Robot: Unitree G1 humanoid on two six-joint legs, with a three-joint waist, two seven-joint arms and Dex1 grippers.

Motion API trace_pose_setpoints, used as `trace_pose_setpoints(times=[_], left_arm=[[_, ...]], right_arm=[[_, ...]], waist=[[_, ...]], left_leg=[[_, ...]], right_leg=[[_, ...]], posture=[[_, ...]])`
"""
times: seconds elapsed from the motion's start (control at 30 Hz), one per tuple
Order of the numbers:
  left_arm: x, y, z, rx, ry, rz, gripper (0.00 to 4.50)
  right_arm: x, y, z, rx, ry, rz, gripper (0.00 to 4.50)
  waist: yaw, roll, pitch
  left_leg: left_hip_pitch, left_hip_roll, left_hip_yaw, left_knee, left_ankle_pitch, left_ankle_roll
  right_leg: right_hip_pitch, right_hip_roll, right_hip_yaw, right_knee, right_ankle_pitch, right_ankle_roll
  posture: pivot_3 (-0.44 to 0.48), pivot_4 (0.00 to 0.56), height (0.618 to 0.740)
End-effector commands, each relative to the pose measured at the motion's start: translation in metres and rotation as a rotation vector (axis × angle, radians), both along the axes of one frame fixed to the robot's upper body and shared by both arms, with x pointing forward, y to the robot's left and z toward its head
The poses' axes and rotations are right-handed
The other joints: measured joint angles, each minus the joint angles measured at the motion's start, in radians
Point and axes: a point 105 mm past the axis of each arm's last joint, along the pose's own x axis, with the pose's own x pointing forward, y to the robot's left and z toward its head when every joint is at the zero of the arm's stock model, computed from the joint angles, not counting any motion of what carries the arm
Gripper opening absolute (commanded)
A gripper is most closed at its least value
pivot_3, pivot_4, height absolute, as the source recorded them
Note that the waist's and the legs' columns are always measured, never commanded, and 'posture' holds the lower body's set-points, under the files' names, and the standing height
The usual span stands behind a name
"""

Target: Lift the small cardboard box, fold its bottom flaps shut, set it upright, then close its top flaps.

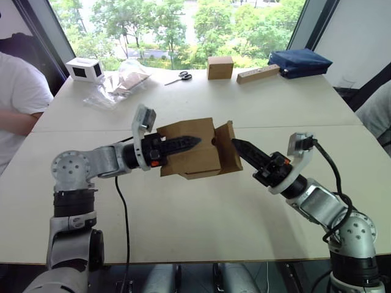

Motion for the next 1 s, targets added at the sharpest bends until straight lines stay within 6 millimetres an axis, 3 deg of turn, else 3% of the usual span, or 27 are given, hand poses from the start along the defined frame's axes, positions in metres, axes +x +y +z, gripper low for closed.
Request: trace_pose_setpoints(times=[0.03, 1.0], left_arm=[[-0.005, -0.001, 0.01, -0.02, -0.046, -0.011, 0.0], [-0.009, -0.011, 0.012, -0.039, -0.054, -0.063, 0.0]], right_arm=[[-0.008, 0.003, 0.011, 0.001, -0.056, 0.022, 1.57], [-0.01, 0.018, 0.012, -0.101, -0.101, -0.002, 1.57]], waist=[[0.0, 0.0, 0.0], [0.0, 0.0, 0.0]], left_leg=[[0.0, 0.0, 0.0, 0.0, 0.0, 0.0], [0.0, 0.0, 0.0, 0.0, 0.0, 0.0]], right_leg=[[0.0, 0.0, 0.0, 0.0, 0.0, 0.0], [0.0, 0.0, 0.0, 0.0, 0.0, 0.0]], posture=[[0.0, 0.15, 0.74], [0.0, 0.15, 0.74]])
